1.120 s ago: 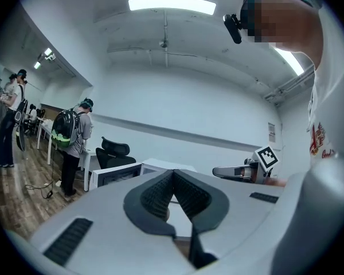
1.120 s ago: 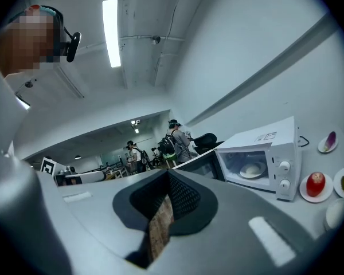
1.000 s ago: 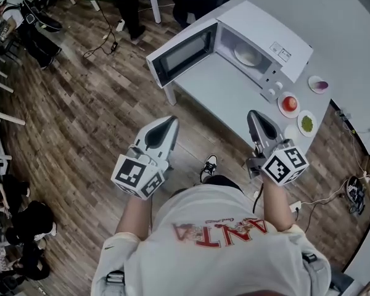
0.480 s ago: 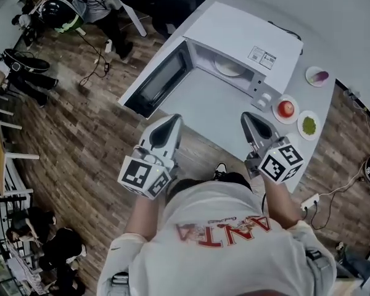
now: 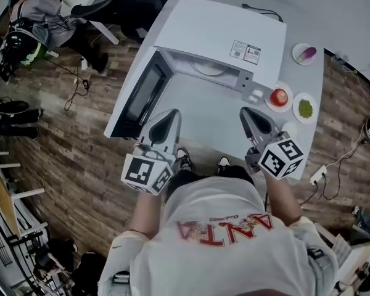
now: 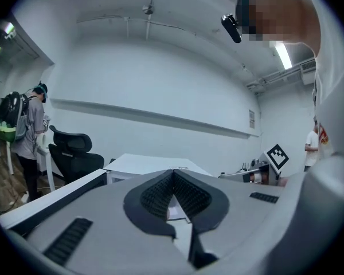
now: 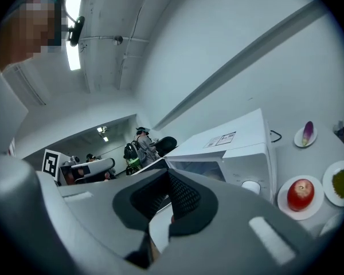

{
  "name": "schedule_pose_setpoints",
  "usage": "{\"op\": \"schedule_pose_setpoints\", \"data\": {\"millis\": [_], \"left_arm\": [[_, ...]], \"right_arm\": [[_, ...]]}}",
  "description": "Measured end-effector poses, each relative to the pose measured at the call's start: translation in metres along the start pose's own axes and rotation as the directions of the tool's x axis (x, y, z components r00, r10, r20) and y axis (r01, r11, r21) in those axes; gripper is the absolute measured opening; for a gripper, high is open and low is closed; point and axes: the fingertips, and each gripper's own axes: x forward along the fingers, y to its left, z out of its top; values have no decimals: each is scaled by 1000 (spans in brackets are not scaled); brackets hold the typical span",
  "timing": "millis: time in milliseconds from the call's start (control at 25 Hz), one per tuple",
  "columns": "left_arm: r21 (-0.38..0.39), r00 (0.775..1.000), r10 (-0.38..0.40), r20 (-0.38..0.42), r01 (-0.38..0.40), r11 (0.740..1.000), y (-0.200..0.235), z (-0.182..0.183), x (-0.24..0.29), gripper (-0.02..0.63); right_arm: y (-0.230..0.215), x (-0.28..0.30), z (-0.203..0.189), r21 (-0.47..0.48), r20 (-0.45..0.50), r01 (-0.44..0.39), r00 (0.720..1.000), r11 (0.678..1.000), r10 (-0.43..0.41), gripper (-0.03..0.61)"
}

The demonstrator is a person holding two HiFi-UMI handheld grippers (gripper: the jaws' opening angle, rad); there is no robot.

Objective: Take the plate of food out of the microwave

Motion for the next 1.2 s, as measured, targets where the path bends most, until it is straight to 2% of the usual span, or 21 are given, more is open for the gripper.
{"op": "schedule_pose_setpoints", "data": {"millis": [120, 240, 400, 560, 760, 800, 840, 880, 920, 1040, 1200], "left_arm": [[16, 998, -68, 5, 68, 998, 17, -4, 14, 9], [8, 991, -129, -22, 129, 992, 36, -16, 26, 9], [-33, 973, -224, -49, 222, 974, 54, -36, 40, 9], [-59, 959, -274, -73, 271, 961, 62, -46, 43, 9], [-68, 953, -289, -91, 284, 957, 64, -49, 48, 9], [-63, 953, -289, -97, 284, 957, 63, -49, 48, 9], [-58, 952, -287, -103, 282, 958, 63, -50, 48, 9], [-58, 952, -285, -108, 280, 958, 64, -51, 49, 9], [-60, 953, -283, -112, 278, 959, 64, -54, 49, 9], [-69, 952, -280, -127, 273, 960, 64, -56, 52, 9], [-66, 950, -283, -133, 277, 959, 65, -60, 56, 9]], "right_arm": [[0, 14, 1, -4, 18, 76, 997, 997, -76, 0], [0, 34, -4, -5, 41, 162, 986, 987, -162, 0], [-7, 55, -9, 56, 80, 258, 962, 964, -262, 0], [-13, 76, -22, 113, 60, 292, 952, 950, -300, 0], [-37, 106, -39, 235, 39, 319, 941, 918, -337, 0], [-43, 113, -45, 263, 34, 321, 940, 910, -341, 0], [-50, 120, -51, 288, 25, 322, 939, 902, -344, 29], [-56, 128, -57, 308, 15, 328, 937, 893, -349, 85], [-63, 135, -64, 325, 7, 338, 933, 883, -359, 97], [-84, 149, -78, 403, 13, 357, 919, 843, -395, 100], [-109, 164, -91, 554, 44, 345, 897, 758, -441, 100]]}}
